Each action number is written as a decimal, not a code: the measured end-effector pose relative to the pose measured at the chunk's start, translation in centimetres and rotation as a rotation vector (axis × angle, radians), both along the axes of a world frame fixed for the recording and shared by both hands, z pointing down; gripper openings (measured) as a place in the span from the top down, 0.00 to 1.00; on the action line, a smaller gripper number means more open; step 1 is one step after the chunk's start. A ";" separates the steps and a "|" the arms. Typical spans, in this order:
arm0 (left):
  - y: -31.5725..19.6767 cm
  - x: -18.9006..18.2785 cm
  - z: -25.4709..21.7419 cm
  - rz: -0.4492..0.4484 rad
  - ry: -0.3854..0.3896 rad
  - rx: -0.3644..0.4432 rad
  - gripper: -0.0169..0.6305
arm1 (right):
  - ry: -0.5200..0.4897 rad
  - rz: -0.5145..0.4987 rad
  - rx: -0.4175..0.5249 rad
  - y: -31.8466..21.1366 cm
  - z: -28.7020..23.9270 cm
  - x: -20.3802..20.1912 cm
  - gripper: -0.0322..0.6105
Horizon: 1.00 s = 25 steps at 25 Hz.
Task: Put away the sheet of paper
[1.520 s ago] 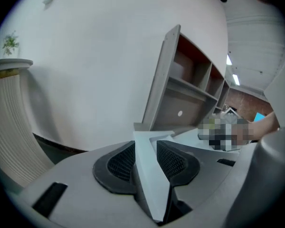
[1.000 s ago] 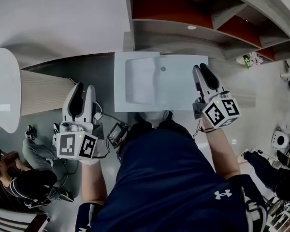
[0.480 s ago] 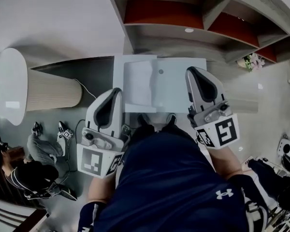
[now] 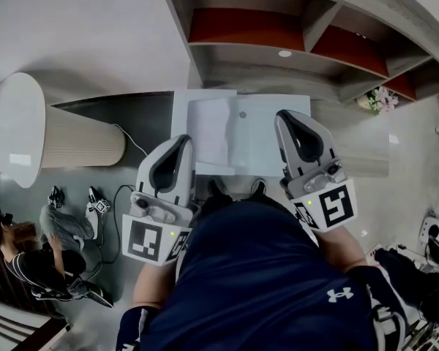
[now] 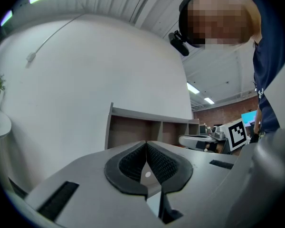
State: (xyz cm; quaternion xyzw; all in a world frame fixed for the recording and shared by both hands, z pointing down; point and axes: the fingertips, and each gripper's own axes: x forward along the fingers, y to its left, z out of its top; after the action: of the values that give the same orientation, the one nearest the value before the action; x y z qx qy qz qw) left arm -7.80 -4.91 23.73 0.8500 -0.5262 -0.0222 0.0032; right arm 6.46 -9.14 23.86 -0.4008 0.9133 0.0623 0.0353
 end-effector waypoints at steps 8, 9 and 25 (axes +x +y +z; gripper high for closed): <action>-1.2 -1.1 0.3 -0.015 0.015 -0.013 0.95 | 0.010 0.007 -0.011 -0.4 0.1 -0.2 0.92; -1.4 -1.3 0.3 -0.017 0.014 -0.013 0.95 | 0.010 0.009 -0.014 -0.5 0.2 -0.2 0.92; -2.7 -3.2 1.8 -0.022 0.041 -0.052 0.95 | -0.011 0.034 -0.066 -1.5 1.5 -0.3 0.92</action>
State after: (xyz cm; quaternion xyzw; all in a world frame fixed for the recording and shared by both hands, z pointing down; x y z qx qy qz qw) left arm -11.03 -7.63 25.51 0.8431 -0.5359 -0.0262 0.0357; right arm 6.11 -10.67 25.39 -0.4175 0.9078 0.0305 0.0259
